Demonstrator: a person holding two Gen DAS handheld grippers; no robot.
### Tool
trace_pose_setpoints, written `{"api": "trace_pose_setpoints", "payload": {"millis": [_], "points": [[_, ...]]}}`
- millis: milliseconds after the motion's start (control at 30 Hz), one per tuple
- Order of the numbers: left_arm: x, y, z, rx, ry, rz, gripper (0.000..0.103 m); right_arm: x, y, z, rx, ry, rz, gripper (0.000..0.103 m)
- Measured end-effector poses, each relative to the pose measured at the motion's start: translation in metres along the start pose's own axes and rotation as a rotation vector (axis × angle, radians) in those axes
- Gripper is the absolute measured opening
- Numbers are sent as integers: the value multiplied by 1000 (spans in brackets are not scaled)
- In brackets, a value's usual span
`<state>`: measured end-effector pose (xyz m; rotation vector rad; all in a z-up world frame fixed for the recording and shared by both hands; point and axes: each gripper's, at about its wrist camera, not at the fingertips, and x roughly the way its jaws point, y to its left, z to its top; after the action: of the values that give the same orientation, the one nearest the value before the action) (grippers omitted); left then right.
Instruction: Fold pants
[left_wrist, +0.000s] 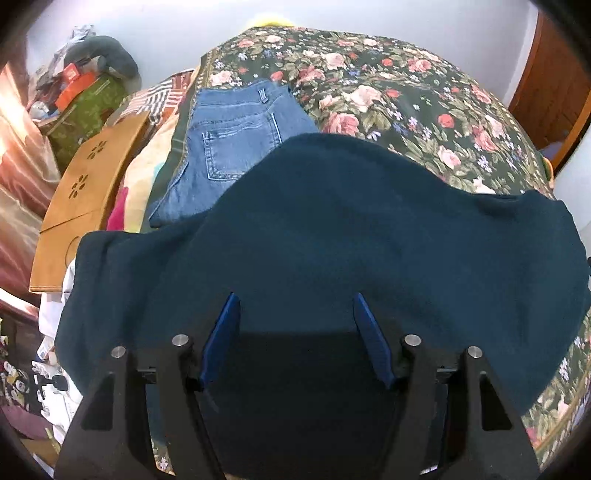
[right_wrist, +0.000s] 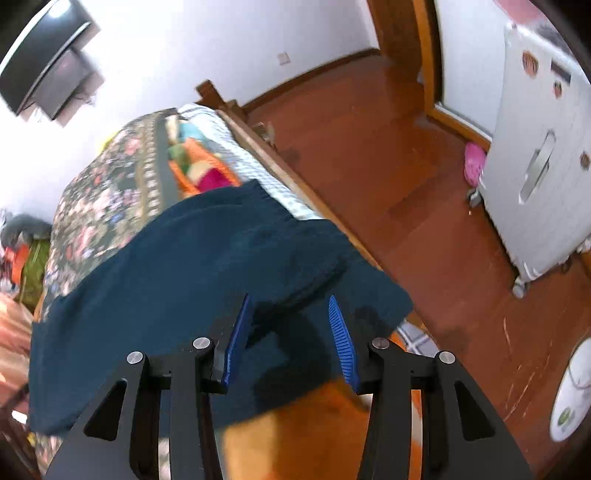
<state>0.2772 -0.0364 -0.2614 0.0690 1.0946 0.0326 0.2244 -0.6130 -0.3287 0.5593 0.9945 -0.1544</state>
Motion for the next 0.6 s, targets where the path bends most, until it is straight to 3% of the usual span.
{"api": "trace_pose_setpoints", "payload": {"millis": [233,300,400,600], "points": [[7,-1,3,-12,-5,19,75,23,-15,7,92,50,122,39],[8,-3,5,-10,-6,26,75,23,-15,7,99,33,142,30],[6,-5,4,1,-10,41,74,15,-6,7,63,-10,129,14],[-1,-6,2,3,-4,49,74,-23,14,16,-56,-142,55,11]]}}
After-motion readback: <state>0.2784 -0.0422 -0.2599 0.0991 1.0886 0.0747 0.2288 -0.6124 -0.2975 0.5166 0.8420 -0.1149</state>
